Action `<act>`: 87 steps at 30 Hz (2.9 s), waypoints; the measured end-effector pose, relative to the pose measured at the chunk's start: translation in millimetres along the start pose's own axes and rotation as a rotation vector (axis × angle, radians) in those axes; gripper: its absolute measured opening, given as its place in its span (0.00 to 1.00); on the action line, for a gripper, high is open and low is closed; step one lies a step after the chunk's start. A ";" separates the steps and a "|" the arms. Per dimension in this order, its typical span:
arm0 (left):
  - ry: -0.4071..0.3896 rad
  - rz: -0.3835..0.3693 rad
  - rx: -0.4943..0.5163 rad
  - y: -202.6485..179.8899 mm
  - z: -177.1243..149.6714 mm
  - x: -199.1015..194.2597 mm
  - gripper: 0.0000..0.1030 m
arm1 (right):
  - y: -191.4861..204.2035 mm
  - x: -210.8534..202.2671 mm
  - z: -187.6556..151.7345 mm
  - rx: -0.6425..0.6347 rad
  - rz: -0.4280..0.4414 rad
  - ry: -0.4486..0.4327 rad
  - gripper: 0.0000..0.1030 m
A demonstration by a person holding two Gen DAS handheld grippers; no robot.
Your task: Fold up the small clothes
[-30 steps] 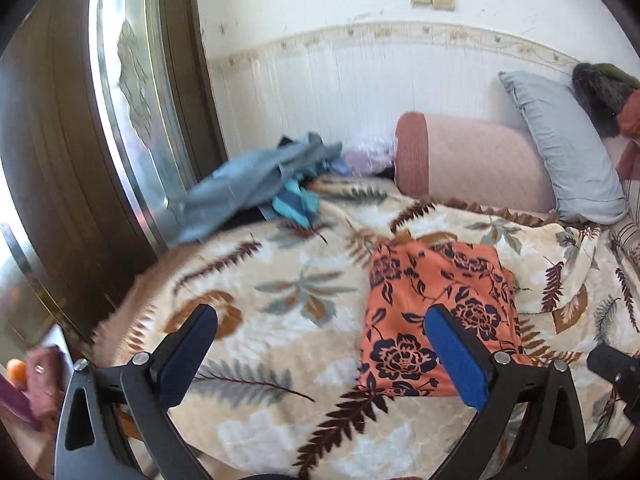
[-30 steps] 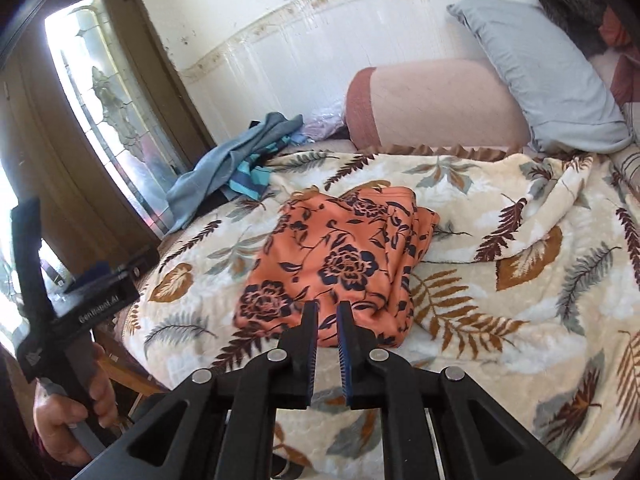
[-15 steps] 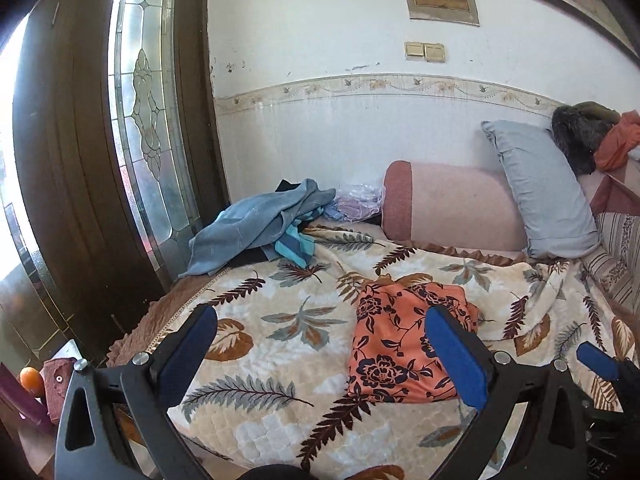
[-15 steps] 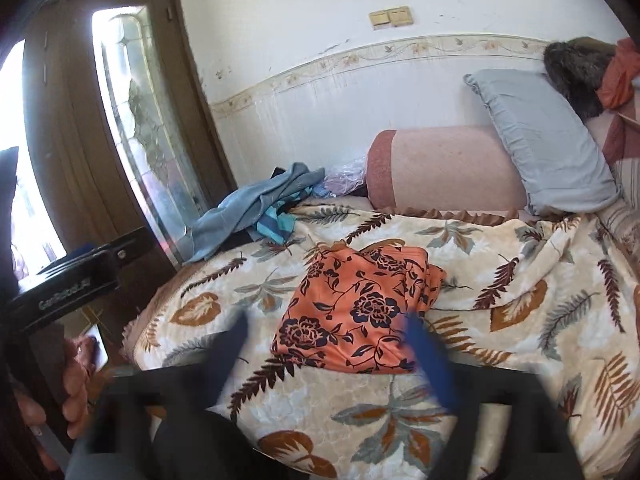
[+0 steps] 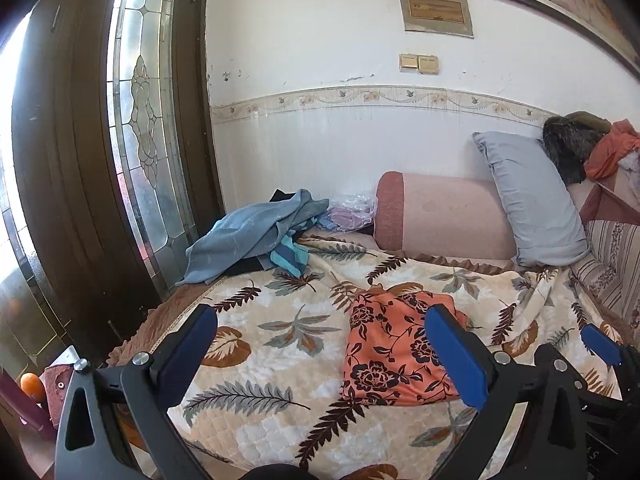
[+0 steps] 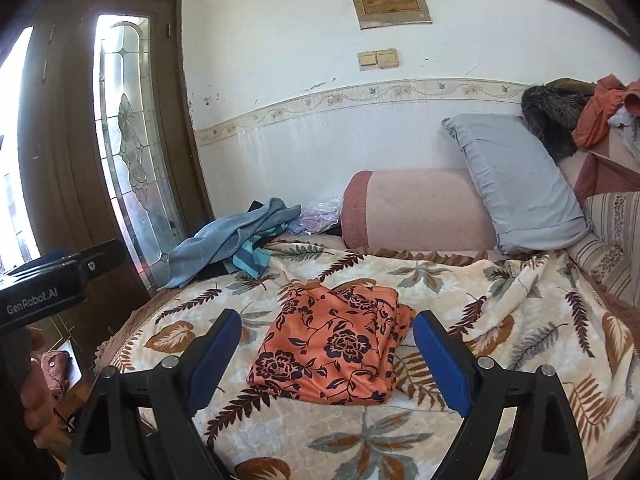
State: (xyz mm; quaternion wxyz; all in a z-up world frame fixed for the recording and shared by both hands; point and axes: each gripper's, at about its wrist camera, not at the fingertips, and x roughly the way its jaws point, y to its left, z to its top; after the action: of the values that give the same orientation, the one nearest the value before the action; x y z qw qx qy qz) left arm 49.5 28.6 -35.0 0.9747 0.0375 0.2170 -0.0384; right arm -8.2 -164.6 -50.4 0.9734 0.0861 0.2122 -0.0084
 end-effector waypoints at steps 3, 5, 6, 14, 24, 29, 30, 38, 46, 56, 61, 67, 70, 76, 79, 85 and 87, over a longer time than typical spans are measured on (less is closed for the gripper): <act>-0.002 0.001 -0.002 0.5 1.6 -1.3 1.00 | -2.5 -6.7 6.8 0.005 -0.016 -0.027 0.87; 0.001 0.000 -0.002 -0.1 1.5 -1.8 1.00 | -2.8 -10.5 10.8 -0.002 -0.022 -0.042 0.87; 0.001 -0.001 0.000 0.1 1.8 -1.8 1.00 | -2.8 -12.0 12.1 -0.003 -0.024 -0.047 0.87; 0.003 -0.002 0.013 -2.6 2.8 -1.8 1.00 | 0.2 -14.3 13.8 -0.017 -0.022 -0.063 0.87; 0.019 -0.020 0.027 -1.8 3.2 4.9 1.00 | 1.2 -3.5 7.6 -0.023 -0.014 -0.025 0.87; 0.027 -0.031 0.045 -3.9 0.2 8.6 1.00 | 1.0 0.0 4.8 -0.016 -0.011 -0.007 0.87; 0.029 -0.036 0.047 -3.5 -0.2 9.8 1.00 | 0.8 0.9 4.5 -0.016 -0.011 -0.004 0.87; 0.039 -0.064 0.060 -3.2 -3.3 13.7 1.00 | 0.2 4.8 3.0 -0.013 -0.009 0.008 0.87; 0.023 -0.070 0.057 -0.2 -3.4 12.1 1.00 | 4.4 7.1 2.5 -0.019 -0.002 0.014 0.87; 0.048 -0.094 0.044 1.7 -6.9 18.9 1.00 | 8.1 11.2 0.8 -0.025 0.004 0.023 0.87; 0.054 -0.105 0.041 1.6 -7.9 20.6 1.00 | 10.0 13.6 -0.8 -0.027 0.012 0.031 0.87; 0.053 -0.117 0.048 0.7 -8.1 21.9 1.00 | 12.7 17.3 -1.0 -0.035 0.016 0.036 0.88; 0.052 -0.122 0.049 0.5 -7.8 22.4 1.00 | 13.6 18.2 -0.8 -0.034 0.016 0.037 0.87; 0.052 -0.136 0.059 -0.7 -7.6 24.4 1.00 | 14.3 21.0 0.3 -0.042 0.016 0.036 0.87; 0.054 -0.144 0.060 -0.6 -6.9 26.3 1.00 | 15.9 23.8 1.2 -0.049 0.015 0.037 0.88; 0.054 -0.163 0.055 -1.1 -6.3 30.0 1.00 | 17.6 27.2 3.4 -0.061 0.009 0.037 0.88; 0.053 -0.169 0.055 -1.6 -6.1 31.7 1.00 | 17.7 28.1 3.5 -0.063 0.005 0.039 0.88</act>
State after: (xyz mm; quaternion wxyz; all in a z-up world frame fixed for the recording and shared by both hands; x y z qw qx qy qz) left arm 75.4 25.6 -54.2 0.9605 0.0467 0.2440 -0.1254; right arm 19.8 -147.1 -56.0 0.9713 0.0561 0.2310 0.0026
